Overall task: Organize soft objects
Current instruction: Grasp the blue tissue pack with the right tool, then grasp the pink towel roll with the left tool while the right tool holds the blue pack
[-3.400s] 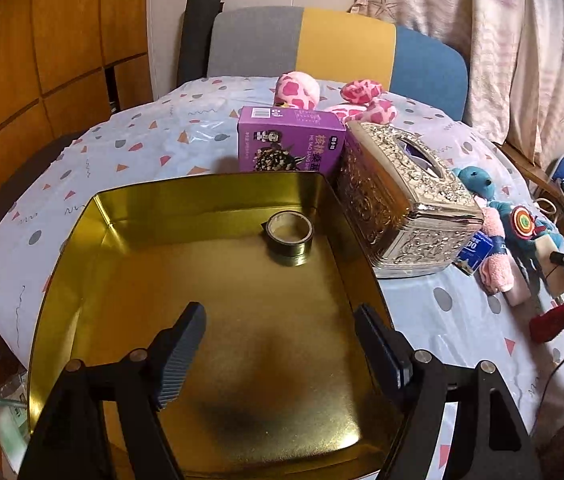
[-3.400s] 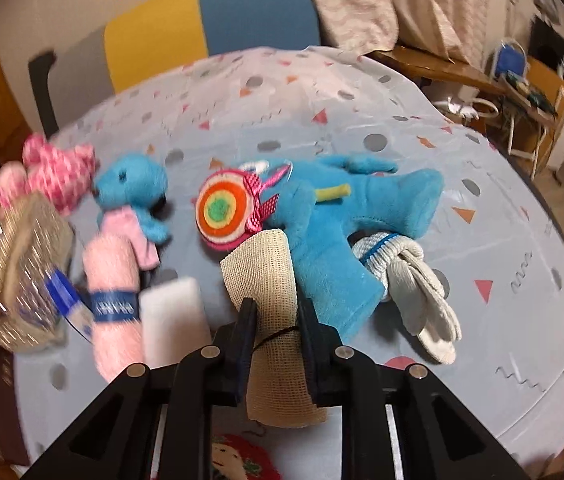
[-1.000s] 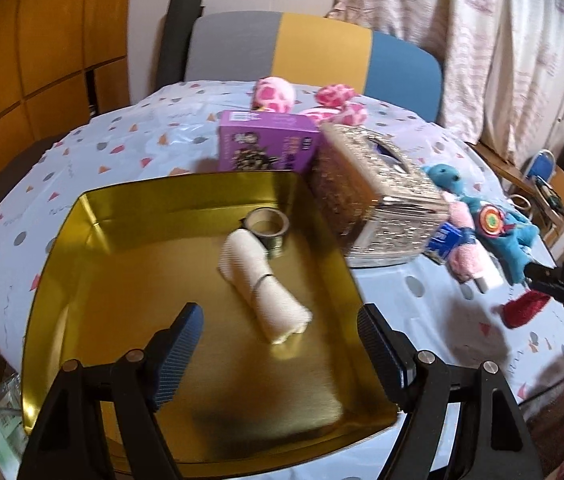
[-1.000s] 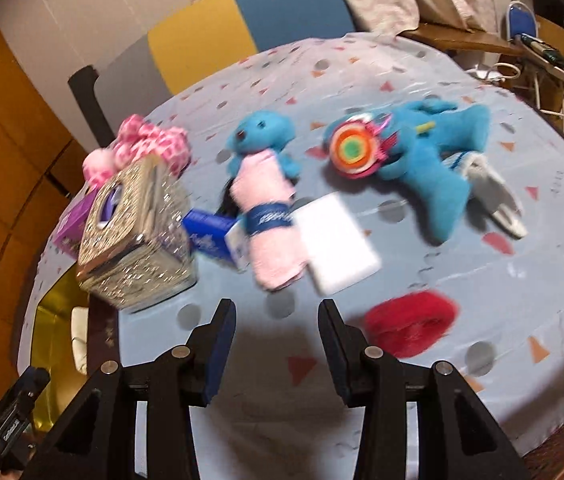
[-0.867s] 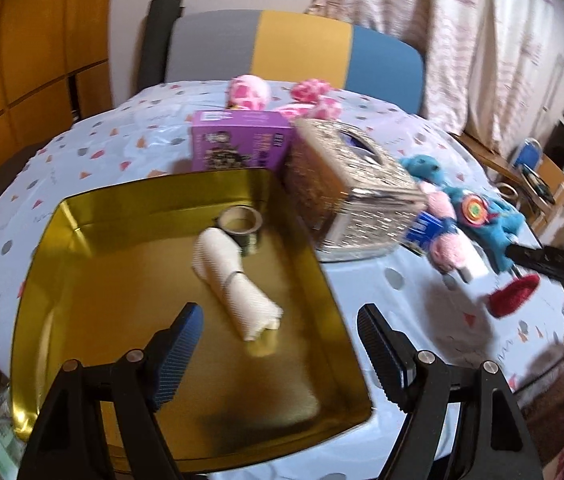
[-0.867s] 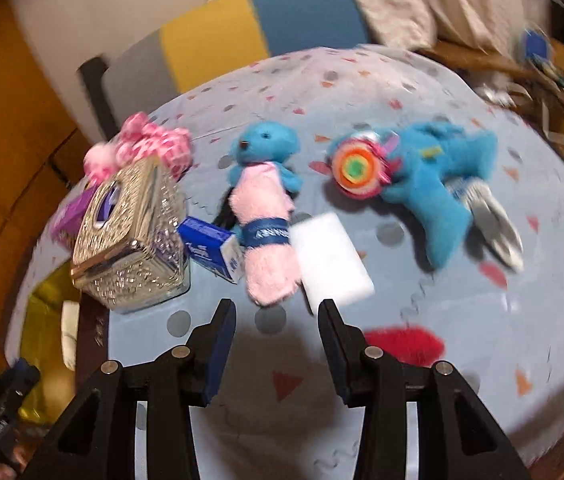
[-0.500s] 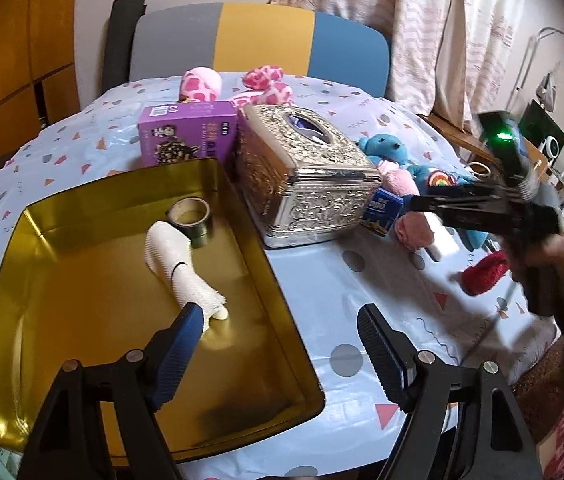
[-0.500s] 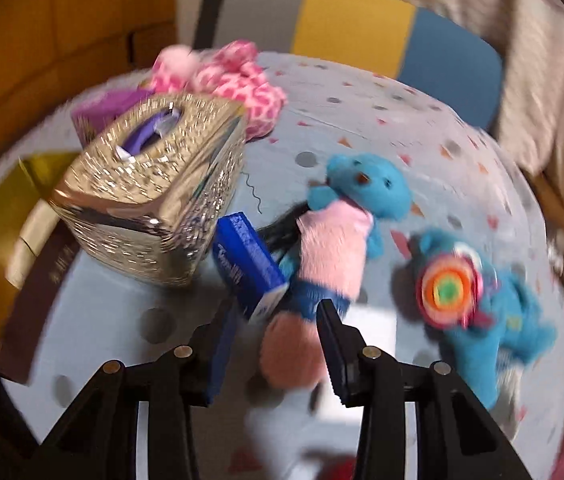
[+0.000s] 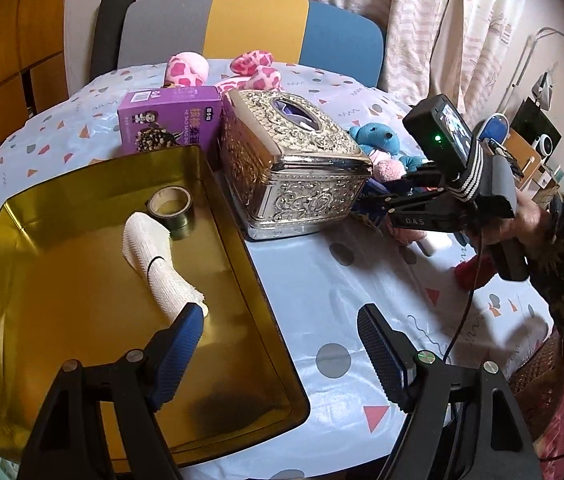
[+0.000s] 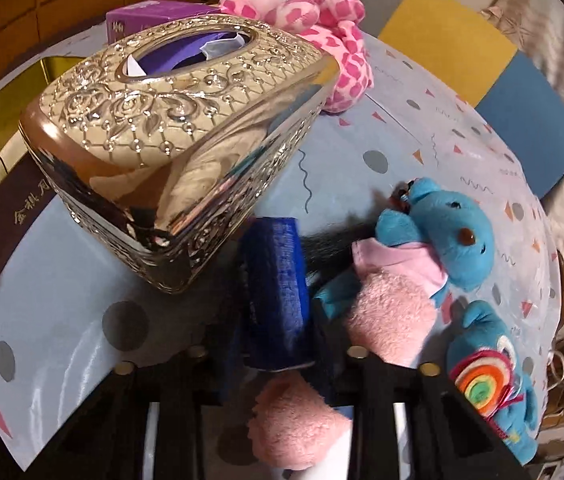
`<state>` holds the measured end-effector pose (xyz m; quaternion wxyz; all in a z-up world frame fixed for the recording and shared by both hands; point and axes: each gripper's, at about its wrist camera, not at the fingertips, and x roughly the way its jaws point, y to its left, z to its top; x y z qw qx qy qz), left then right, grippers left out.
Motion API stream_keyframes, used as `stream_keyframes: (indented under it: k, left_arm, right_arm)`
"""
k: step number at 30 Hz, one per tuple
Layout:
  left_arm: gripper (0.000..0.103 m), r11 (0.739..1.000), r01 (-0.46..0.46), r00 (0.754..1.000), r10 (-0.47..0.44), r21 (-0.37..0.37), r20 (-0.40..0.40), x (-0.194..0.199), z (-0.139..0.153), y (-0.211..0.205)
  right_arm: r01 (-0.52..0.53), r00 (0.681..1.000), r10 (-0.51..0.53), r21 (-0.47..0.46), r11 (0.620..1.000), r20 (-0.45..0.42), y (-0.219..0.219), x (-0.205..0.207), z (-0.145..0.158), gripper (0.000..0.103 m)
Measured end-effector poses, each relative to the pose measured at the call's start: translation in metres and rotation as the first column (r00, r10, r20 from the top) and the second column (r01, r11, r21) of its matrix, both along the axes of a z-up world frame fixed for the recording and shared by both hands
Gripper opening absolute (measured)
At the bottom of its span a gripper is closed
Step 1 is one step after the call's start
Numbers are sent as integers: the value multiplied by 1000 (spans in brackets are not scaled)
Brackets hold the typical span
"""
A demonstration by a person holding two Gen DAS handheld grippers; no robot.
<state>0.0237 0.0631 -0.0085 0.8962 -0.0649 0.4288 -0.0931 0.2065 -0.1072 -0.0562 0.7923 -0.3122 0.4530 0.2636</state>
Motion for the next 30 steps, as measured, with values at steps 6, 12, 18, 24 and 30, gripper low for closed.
stream_keyframes:
  k: [6, 12, 18, 24, 30]
  left_arm:
    - [80, 1000, 28, 999, -28, 9, 20, 3, 8, -9]
    - [80, 996, 89, 996, -89, 26, 22, 20, 17, -39]
    - [78, 985, 167, 986, -167, 41, 3, 47, 18, -91]
    - [66, 972, 228, 974, -228, 50, -6, 82, 10, -142]
    - [65, 971, 227, 974, -224, 80, -44, 129, -10, -181]
  right_arm:
    - [139, 988, -147, 163, 977, 37, -32, -23, 39, 25]
    - [436, 867, -497, 418, 797, 42, -120, -39, 78, 25]
    - [612, 720, -693, 504, 609, -36, -176, -36, 70, 25]
    - [623, 680, -732, 559, 547, -40, -195, -41, 75, 25]
    - [651, 672, -739, 512, 560, -46, -197, -34, 68, 25]
